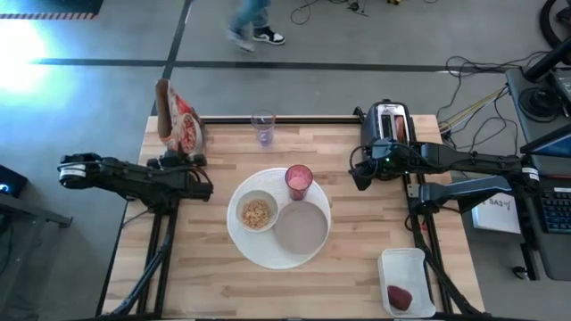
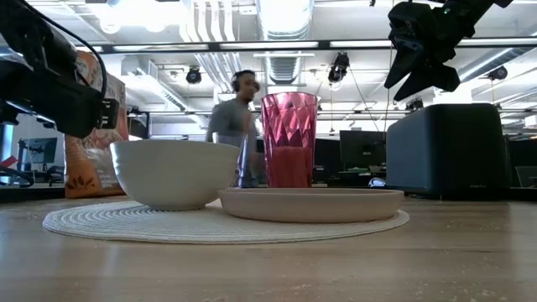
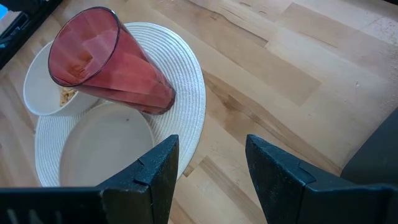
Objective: Arrange a breakfast setting
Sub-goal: Pour the cereal from the orange cereal box into the white bowl, then put the brown toasted bread on the gray plate
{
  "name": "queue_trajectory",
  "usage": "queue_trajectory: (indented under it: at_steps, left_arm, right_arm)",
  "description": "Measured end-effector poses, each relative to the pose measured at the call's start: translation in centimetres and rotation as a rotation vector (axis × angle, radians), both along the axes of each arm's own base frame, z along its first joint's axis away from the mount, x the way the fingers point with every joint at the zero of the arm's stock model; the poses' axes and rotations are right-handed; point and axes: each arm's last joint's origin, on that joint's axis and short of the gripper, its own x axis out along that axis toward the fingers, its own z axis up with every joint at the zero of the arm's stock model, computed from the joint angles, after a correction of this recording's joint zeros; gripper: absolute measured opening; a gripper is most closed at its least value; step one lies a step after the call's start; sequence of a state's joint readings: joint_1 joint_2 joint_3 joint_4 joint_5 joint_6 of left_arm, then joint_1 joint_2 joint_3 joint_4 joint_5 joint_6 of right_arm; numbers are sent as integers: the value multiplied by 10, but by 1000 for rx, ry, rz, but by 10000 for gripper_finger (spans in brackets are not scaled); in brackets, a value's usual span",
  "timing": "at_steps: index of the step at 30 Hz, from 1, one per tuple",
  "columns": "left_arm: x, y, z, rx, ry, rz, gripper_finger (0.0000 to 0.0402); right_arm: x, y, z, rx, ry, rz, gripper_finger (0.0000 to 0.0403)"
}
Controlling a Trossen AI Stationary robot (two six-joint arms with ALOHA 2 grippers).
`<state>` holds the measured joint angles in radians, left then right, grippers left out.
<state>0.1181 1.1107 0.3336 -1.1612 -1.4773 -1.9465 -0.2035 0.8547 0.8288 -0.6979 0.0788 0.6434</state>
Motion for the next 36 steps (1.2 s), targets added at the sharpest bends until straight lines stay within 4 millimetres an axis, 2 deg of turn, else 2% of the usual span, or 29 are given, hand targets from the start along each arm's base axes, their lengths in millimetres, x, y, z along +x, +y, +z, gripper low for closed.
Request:
queue_trajectory:
  at_steps: [7, 15, 21, 27, 36]
  left_arm:
    - [7, 0, 5, -130, -50, 46, 54]
    - [24, 1, 20, -306, -44, 59, 125]
    - [32, 0, 30, -400, -62, 56, 165]
    - [39, -1, 37, -509, -89, 49, 185]
    - [43, -10, 40, -638, -87, 17, 193]
  right_arm:
    - [0, 0, 0, 0, 0, 0, 176]
    - [0, 0, 0, 0, 0, 0, 176]
    - [0, 0, 0, 0, 0, 0, 176]
    - [0, 0, 0, 0, 0, 0, 176]
    - [0, 0, 0, 0, 0, 0, 176]
